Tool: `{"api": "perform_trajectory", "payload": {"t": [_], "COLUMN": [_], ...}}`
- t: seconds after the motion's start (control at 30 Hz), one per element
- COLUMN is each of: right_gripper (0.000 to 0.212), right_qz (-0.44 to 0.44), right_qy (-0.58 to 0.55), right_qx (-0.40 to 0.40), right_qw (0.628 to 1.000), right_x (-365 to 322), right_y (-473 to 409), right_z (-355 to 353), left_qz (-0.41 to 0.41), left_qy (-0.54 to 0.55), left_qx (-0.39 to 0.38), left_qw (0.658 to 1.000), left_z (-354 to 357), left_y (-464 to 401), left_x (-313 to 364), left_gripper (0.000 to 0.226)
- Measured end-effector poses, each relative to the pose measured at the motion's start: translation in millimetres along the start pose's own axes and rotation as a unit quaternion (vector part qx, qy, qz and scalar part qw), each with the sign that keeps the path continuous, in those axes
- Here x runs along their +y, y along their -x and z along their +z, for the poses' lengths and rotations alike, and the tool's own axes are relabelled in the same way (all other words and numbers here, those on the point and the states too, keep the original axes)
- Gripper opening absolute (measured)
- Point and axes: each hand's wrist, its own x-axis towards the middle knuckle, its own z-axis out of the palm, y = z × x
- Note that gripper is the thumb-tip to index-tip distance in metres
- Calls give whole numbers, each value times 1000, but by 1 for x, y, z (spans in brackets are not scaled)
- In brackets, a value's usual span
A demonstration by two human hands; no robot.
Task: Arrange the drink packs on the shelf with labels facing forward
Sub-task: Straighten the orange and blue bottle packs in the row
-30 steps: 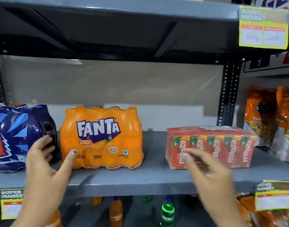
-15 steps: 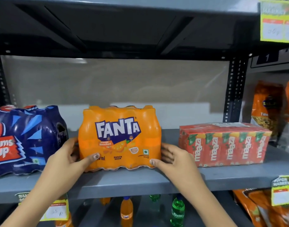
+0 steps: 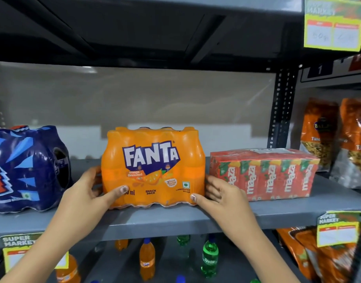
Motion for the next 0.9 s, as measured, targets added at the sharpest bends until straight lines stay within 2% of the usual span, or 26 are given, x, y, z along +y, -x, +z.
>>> {"api": "perform_trajectory", "payload": {"t": [0.43, 0.57, 0.67, 0.73, 0.77, 0.8, 0.83, 0.9], "right_gripper": [72, 72, 77, 63, 50, 37, 27, 22], "right_qz": [7, 9, 13, -12, -49, -116, -186, -283], "right_qy": [-9, -3, -49, -36, 26, 97, 144, 131], "right_qx": [-9, -14, 5, 73, 146, 225, 269, 235], "right_qw": [1000, 1000, 999, 997, 988, 963, 934, 921], "right_x": [1, 1, -5, -13, -18, -22, -28, -45], "right_y": [0, -2, 4, 18, 25, 32, 38, 47], "right_z": [4, 3, 3, 16, 25, 40, 57, 107], "left_qz": [-12, -7, 20, 47, 68, 99, 140, 188], "left_qy": [-3, 3, 3, 39, 74, 109, 132, 108], "left_qx": [3, 5, 0, 8, 33, 86, 156, 282], "left_qw": [1000, 1000, 1000, 998, 994, 985, 969, 935], "left_z": [-4, -6, -10, -19, -29, -44, -61, -105], "left_y": [0, -3, 0, 5, 8, 11, 13, 7], "left_x": [-7, -11, -16, -22, -27, -35, -43, -68], "left_gripper": [90, 78, 71, 74, 73, 68, 62, 56]}}
